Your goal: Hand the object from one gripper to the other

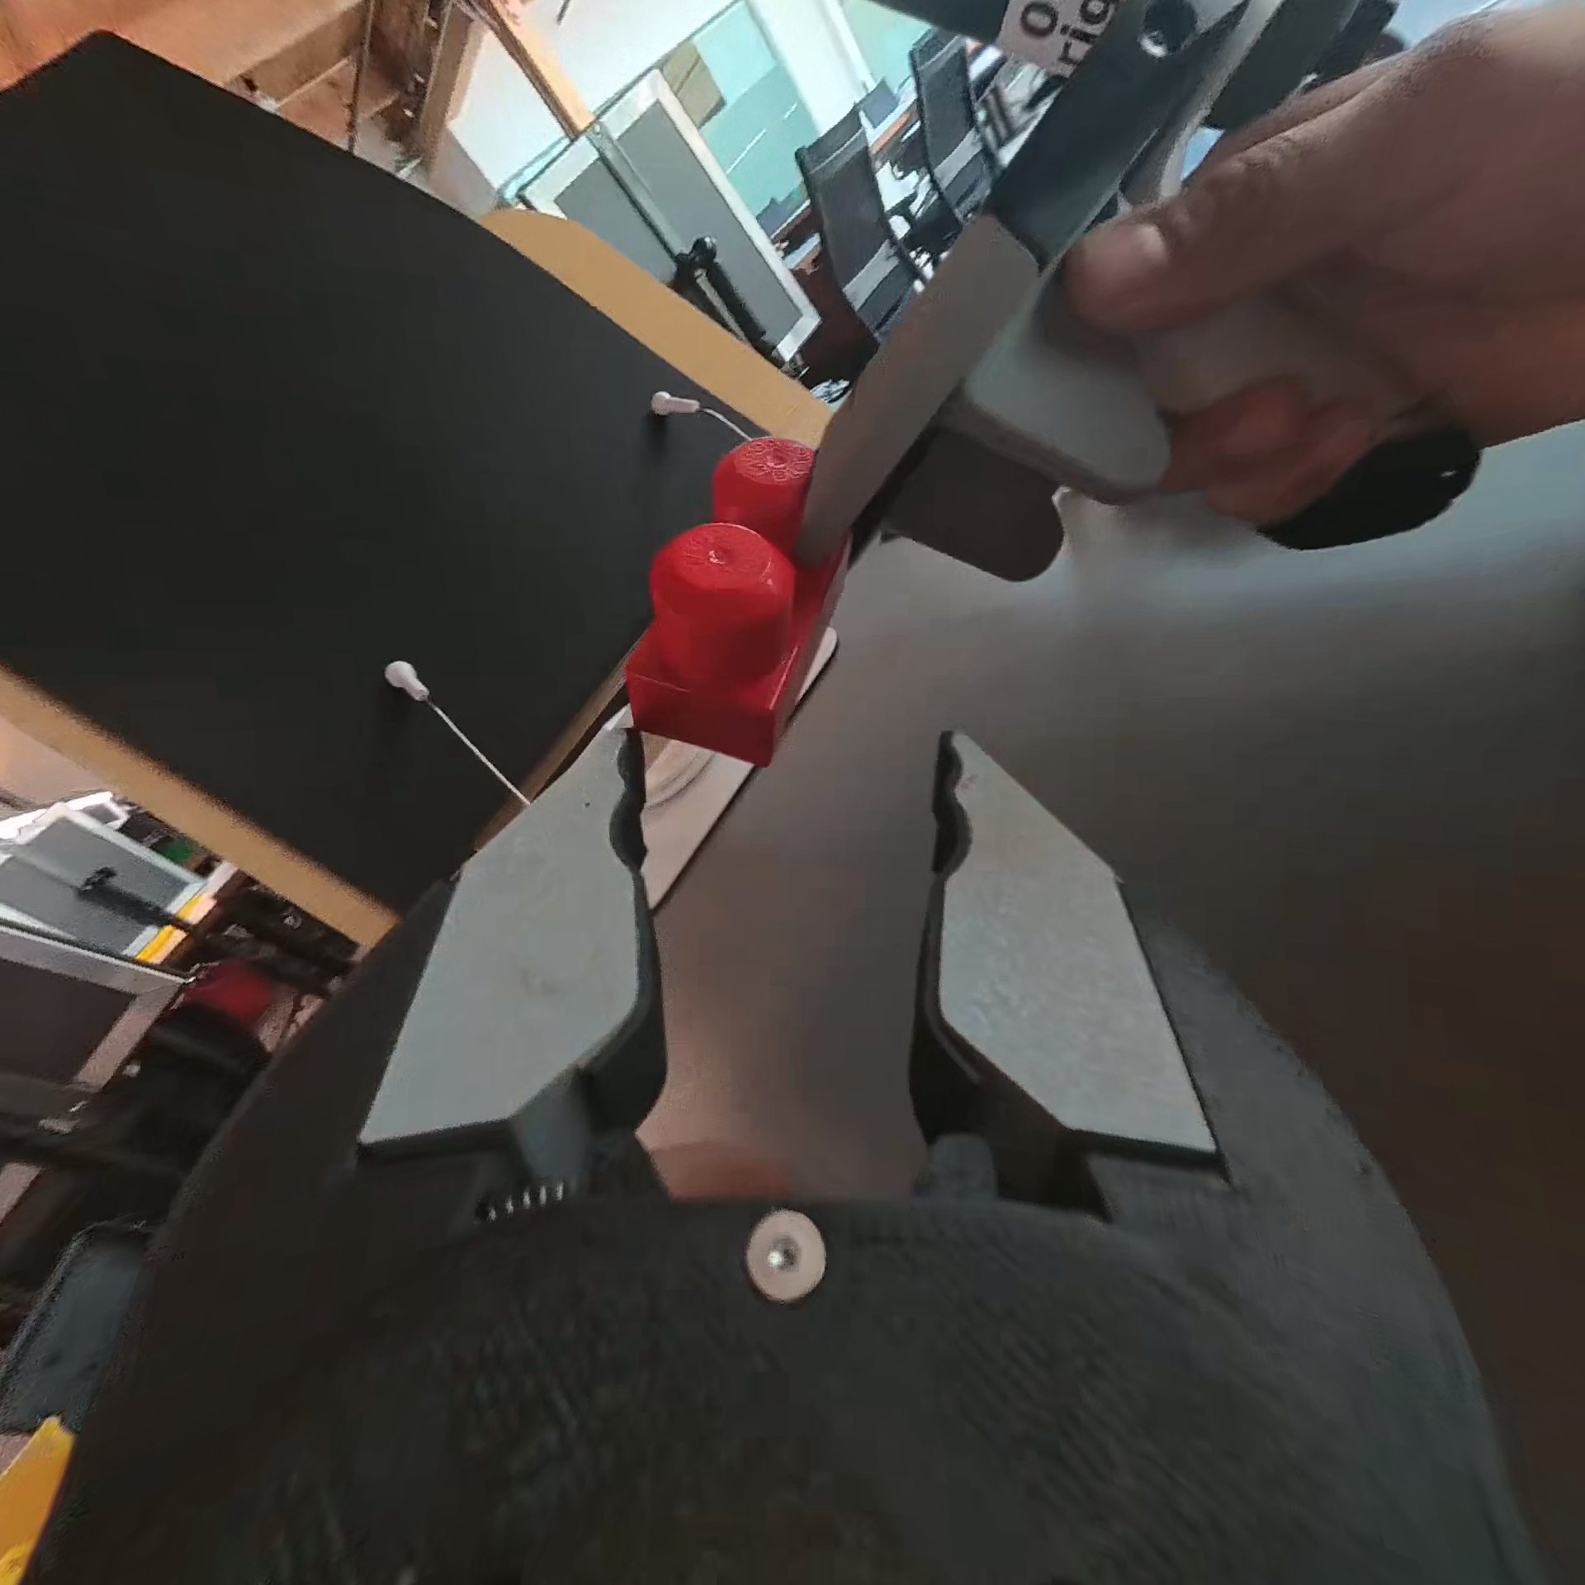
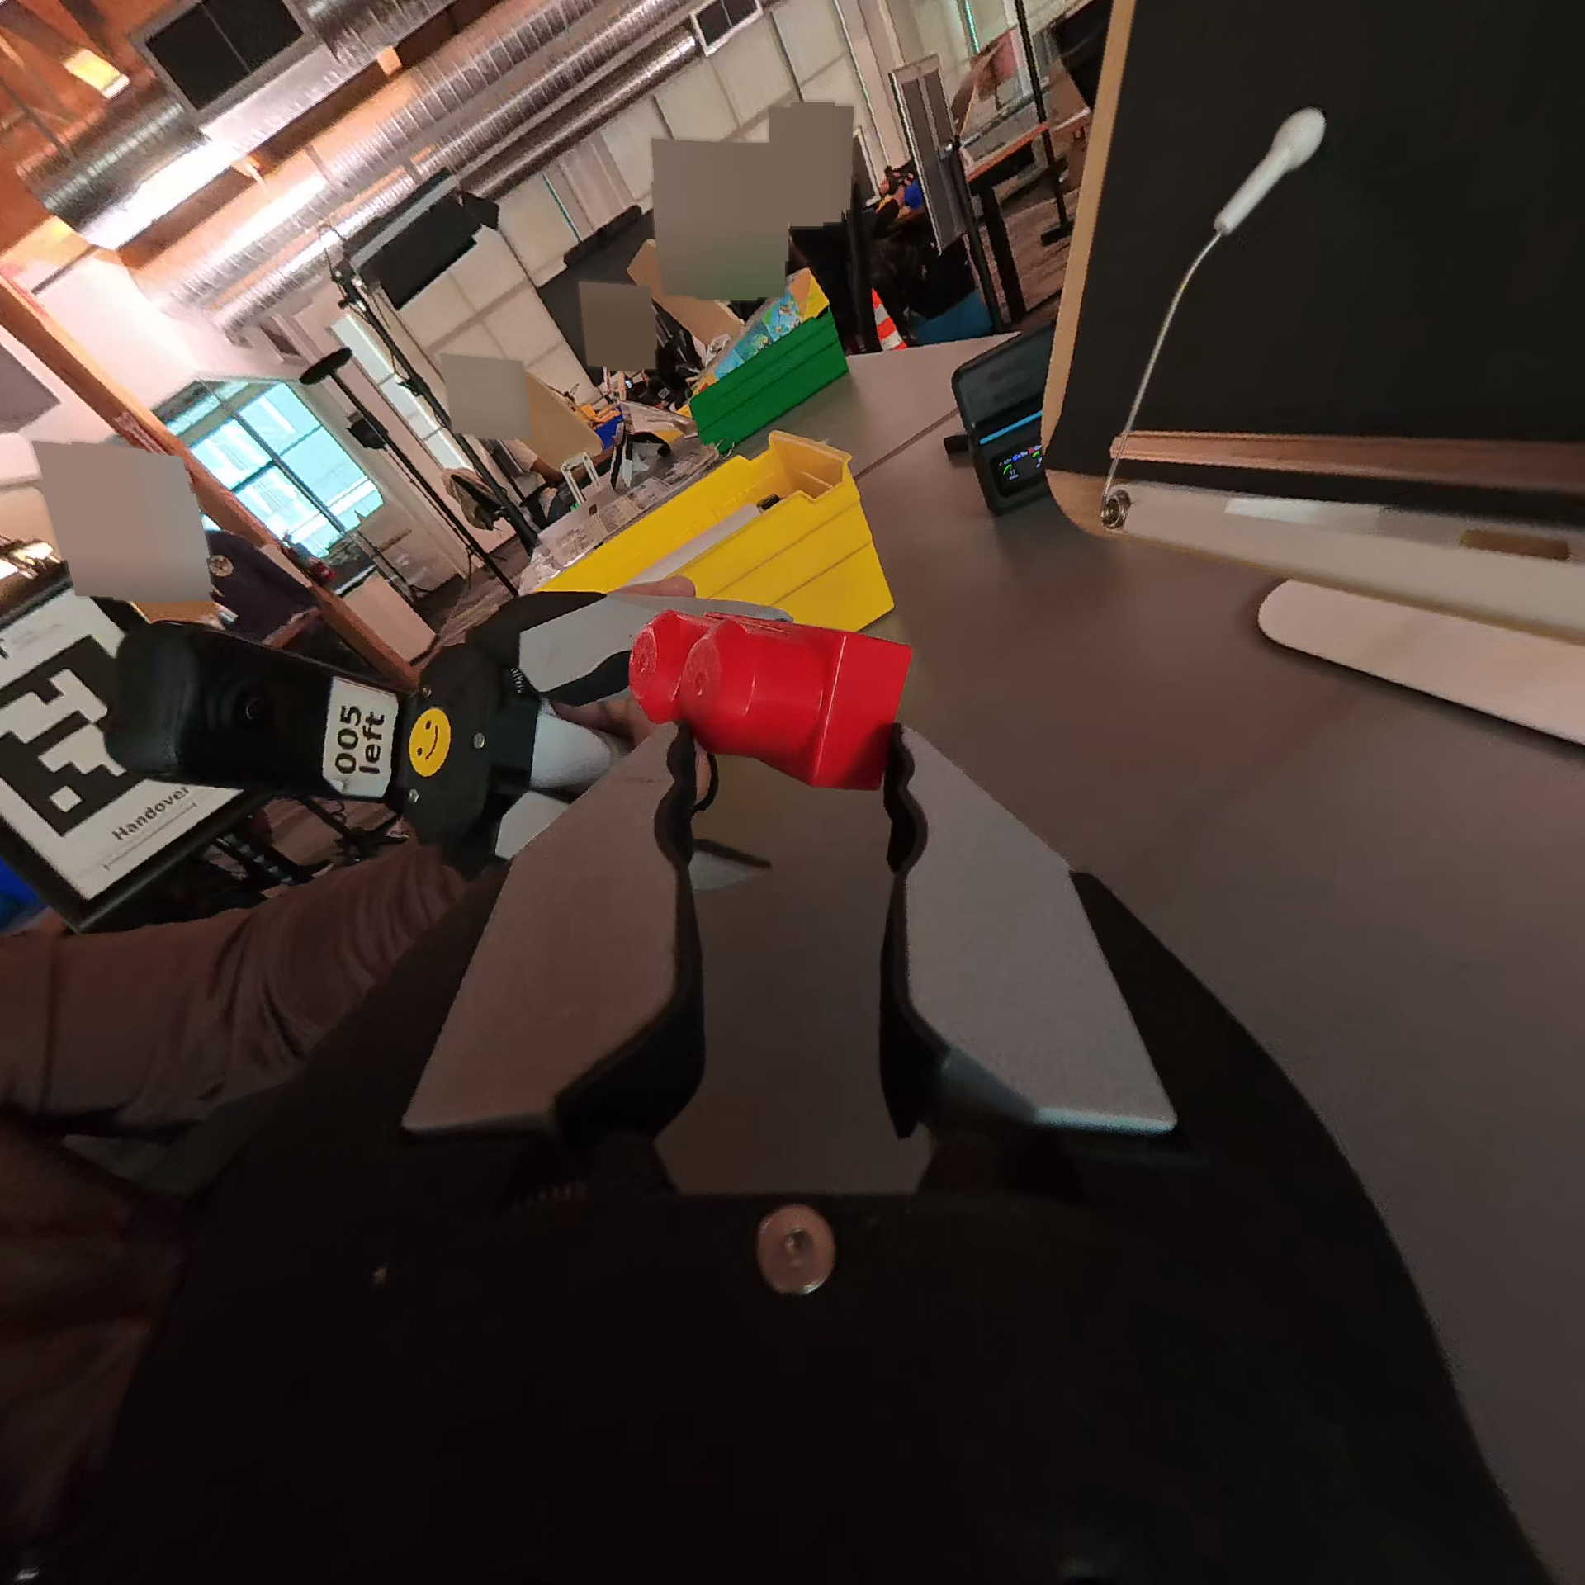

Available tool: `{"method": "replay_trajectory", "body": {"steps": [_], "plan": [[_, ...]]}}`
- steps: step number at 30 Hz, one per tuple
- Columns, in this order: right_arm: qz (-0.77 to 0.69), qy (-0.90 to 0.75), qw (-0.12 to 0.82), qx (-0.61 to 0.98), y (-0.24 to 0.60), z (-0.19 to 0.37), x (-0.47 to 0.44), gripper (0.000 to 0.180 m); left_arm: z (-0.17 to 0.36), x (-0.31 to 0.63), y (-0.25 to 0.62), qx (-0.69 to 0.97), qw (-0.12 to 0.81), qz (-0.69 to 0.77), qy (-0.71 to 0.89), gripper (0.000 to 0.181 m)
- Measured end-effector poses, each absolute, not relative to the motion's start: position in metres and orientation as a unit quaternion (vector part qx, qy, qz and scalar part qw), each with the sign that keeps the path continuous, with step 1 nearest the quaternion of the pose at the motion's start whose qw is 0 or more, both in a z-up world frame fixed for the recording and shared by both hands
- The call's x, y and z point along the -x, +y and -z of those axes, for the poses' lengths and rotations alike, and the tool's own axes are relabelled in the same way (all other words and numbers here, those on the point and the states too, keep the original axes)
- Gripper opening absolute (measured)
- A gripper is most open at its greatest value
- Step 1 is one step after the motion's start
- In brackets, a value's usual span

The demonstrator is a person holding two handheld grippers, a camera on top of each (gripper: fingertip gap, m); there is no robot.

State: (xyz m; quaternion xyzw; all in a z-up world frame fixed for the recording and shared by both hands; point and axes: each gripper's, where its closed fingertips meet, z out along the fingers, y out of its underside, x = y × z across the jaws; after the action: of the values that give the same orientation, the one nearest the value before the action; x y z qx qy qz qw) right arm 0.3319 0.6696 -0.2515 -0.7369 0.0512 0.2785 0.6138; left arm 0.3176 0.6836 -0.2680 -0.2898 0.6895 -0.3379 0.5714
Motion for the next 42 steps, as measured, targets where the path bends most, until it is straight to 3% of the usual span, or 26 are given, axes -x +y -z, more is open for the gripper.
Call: {"method": "replay_trajectory", "body": {"steps": [3,8,10,14,16,23,29,30,32,33,38,42], "plan": [[-0.287,0.052,0.615,0.733,0.670,0.250,-0.331,0.041,0.262,-0.316,0.687,0.294,0.571,0.354,0.680,0.056],[-0.304,0.027,0.597,0.742,0.671,0.255,-0.318,0.041,0.257,-0.314,0.686,0.284,0.580,0.354,0.676,0.055],[-0.317,0.011,0.586,0.746,0.672,0.257,-0.308,0.041,0.260,-0.312,0.682,0.266,0.583,0.346,0.685,0.035],[-0.333,0.005,0.591,0.735,0.670,0.252,-0.306,0.039,0.255,-0.310,0.678,0.280,0.546,0.394,0.684,0.033],[-0.331,0.010,0.609,0.721,0.668,0.245,-0.310,0.033,0.248,-0.307,0.675,0.302,0.504,0.458,0.667,0.033],[-0.284,-0.026,0.642,0.712,0.660,0.231,-0.317,0.064,0.245,-0.294,0.660,0.377,0.192,0.677,0.602,0.032],[-0.289,-0.067,0.621,0.725,0.660,0.237,-0.297,0.065,0.242,-0.283,0.649,0.370,0.073,0.728,0.573,0.033],[-0.301,-0.071,0.616,0.725,0.660,0.238,-0.293,0.064,0.242,-0.282,0.647,0.367,0.066,0.729,0.575,0.032],[-0.338,-0.093,0.606,0.714,0.655,0.236,-0.282,0.037,0.245,-0.282,0.645,0.369,0.069,0.722,0.581,0.033],[-0.346,-0.097,0.605,0.711,0.654,0.235,-0.279,0.033,0.246,-0.282,0.644,0.367,0.069,0.719,0.586,0.033],[-0.316,-0.069,0.607,0.726,0.658,0.237,-0.293,0.033,0.252,-0.293,0.654,0.391,0.118,0.694,0.593,0.037],[-0.290,0.002,0.599,0.747,0.662,0.249,-0.322,0.033,0.275,-0.308,0.670,0.416,0.247,0.585,0.651,0.060]]}}
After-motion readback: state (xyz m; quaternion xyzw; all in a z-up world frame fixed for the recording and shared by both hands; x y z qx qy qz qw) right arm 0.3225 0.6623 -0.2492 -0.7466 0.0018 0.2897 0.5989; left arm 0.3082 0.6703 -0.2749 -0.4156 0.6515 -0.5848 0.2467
